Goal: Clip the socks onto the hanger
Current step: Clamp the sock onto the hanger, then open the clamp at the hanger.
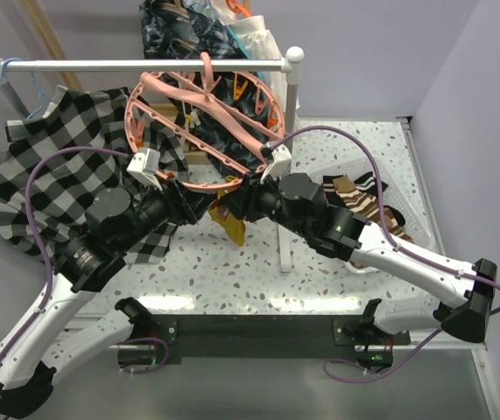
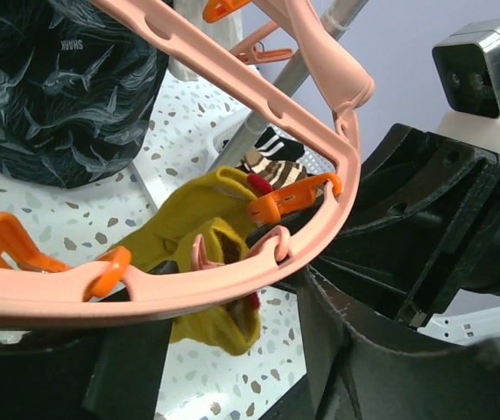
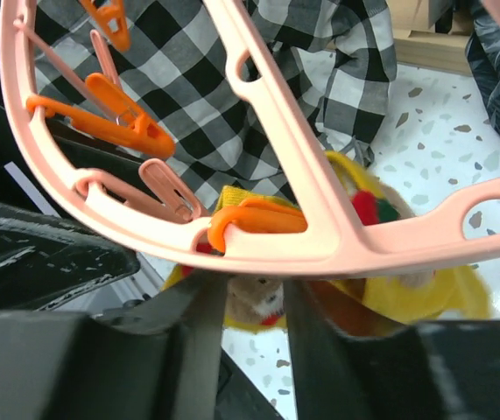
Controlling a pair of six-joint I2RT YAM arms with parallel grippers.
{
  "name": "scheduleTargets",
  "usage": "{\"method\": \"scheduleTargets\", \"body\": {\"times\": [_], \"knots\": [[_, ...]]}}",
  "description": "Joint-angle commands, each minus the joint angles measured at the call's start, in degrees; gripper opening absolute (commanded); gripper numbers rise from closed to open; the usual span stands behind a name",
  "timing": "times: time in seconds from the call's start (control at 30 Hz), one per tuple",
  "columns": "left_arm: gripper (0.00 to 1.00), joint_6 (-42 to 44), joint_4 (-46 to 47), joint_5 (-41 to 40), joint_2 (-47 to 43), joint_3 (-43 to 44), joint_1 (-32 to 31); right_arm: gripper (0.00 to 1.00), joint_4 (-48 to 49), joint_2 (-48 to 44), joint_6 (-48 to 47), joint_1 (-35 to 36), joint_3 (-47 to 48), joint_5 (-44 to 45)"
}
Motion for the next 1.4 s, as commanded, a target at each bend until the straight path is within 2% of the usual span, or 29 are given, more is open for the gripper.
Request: {"method": "scheduleTargets", "body": {"times": [0.0,0.13,0.23,0.5,0.9,1.1,1.37], "knots": [[0.64,-0.2,-0.6,-2.0,-1.5,2.7,0.0,0.41,2.2,-2.6,-1.4,0.4,0.7,3.1],[0.74,1.2,-4.2,-3.9,-2.9,5.5,0.0,0.47,0.3,-4.8,-3.6,0.4,-0.1,6.9],[0.77,2.9,-6.8,-4.0,-4.1,7.4,0.0,0.50,-1.9,-6.0,-6.1,0.4,-0.1,11.1],[0.77,8.7,-12.6,-3.5,-7.1,9.7,0.1,0.57,-4.9,-5.7,-15.0,-0.9,2.6,18.4],[0.75,11.1,-14.2,-3.3,-7.7,9.4,0.1,0.59,-6.3,-5.6,-18.7,-10.5,3.9,13.4],[0.71,9.0,-10.9,1.3,-6.6,7.8,0.1,0.59,-6.9,-5.2,-20.0,-10.8,4.8,11.8],[0.70,8.9,-11.6,4.7,-5.6,9.1,0.0,0.59,-6.6,-4.9,-20.1,-10.7,4.9,9.9]]}}
